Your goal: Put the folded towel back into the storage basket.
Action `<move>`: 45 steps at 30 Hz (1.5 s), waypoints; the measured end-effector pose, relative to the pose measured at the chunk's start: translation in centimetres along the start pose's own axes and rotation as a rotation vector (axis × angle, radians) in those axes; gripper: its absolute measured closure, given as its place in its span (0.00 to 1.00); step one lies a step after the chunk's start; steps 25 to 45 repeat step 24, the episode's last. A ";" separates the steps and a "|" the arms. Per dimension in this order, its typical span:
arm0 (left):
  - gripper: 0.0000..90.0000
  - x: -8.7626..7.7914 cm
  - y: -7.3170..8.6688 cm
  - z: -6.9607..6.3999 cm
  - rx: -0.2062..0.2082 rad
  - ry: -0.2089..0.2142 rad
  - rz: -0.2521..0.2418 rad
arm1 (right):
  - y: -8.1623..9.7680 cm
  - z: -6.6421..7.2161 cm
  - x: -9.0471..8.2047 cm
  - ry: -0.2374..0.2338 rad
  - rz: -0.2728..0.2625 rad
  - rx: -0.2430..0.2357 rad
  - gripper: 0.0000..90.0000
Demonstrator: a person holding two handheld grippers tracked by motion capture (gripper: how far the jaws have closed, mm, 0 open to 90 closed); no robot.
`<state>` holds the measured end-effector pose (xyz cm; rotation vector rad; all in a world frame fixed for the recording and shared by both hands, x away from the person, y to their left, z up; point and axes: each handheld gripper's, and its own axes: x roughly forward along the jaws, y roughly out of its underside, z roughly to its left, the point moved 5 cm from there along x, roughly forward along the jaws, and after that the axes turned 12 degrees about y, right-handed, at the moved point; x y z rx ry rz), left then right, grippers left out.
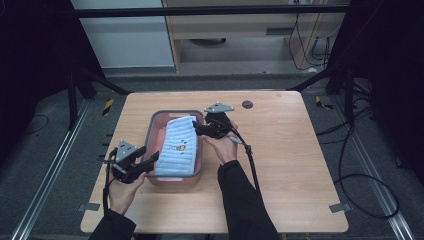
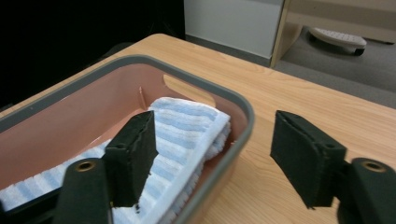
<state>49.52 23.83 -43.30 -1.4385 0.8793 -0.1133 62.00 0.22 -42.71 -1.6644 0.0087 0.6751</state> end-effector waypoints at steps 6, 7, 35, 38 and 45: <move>0.40 -1.0 -0.1 1.0 -0.013 -0.004 -0.023 | 0.7 -2.2 -2.7 0.006 -0.022 0.009 0.27; 0.39 -1.1 -0.1 1.2 -0.016 -0.005 -0.026 | 0.9 -2.7 -3.1 0.011 -0.026 0.009 0.27; 0.33 -2.8 1.2 4.8 -0.046 -0.082 -0.041 | 7.2 -11.5 -11.3 0.114 -0.024 0.051 0.22; 0.33 -2.8 1.2 4.8 -0.046 -0.082 -0.041 | 7.2 -11.5 -11.3 0.114 -0.024 0.051 0.22; 0.33 -2.8 1.2 4.8 -0.046 -0.082 -0.041 | 7.2 -11.5 -11.3 0.114 -0.024 0.051 0.22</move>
